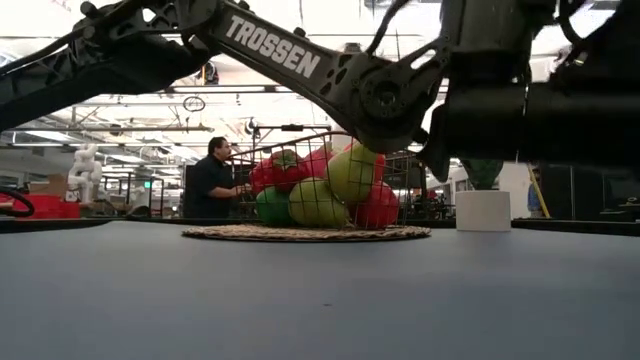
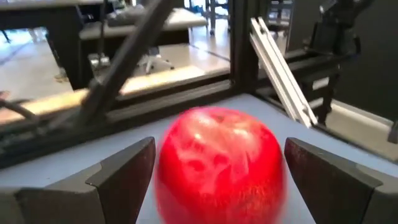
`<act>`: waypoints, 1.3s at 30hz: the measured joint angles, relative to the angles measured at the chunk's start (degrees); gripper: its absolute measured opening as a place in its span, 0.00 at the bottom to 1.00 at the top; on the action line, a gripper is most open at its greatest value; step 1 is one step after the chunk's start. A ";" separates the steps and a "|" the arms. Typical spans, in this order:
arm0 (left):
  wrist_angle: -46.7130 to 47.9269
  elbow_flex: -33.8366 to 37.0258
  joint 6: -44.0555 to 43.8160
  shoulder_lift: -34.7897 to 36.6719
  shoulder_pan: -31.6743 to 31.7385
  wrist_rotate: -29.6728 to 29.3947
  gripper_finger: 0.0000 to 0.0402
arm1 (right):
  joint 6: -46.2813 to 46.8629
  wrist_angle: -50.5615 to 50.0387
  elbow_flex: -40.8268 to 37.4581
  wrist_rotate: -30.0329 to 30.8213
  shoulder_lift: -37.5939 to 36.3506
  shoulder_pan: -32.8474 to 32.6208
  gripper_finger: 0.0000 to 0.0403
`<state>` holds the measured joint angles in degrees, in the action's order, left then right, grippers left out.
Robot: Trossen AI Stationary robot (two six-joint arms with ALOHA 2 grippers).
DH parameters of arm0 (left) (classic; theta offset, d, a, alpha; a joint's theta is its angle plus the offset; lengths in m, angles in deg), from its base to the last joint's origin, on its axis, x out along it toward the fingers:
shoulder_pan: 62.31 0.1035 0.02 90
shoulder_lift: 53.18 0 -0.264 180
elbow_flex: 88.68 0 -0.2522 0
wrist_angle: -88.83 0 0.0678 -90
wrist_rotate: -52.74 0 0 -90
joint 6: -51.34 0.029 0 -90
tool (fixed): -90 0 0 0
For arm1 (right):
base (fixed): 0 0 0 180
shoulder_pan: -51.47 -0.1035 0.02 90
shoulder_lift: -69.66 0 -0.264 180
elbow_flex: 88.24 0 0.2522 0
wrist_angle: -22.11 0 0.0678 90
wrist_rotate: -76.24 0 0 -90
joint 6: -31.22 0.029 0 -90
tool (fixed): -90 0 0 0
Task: Build produce basket
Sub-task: Put the right red apple into the gold wire basket
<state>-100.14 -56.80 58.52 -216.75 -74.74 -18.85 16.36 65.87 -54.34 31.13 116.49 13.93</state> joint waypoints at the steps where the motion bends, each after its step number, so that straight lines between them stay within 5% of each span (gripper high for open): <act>1: 0.40 0.02 0.03 -0.15 -0.18 -0.01 0.88 | 0.01 0.00 0.00 0.00 -0.01 0.07 0.78; 12: -0.57 -0.07 -0.02 -1.17 -1.21 -0.07 0.87 | 0.66 0.02 0.00 0.00 -0.01 0.06 0.78; 22: -0.10 -0.05 0.22 -1.17 -0.72 -0.10 0.60 | 0.68 -0.37 0.00 0.02 0.00 0.06 0.78; 39: 3.40 0.14 0.65 0.54 0.50 -0.76 0.62 | 0.42 -0.09 0.00 0.11 -0.12 -0.39 0.78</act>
<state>-96.74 -56.67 59.17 -216.22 -74.24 -19.61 16.79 65.78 -54.34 31.24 116.37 13.55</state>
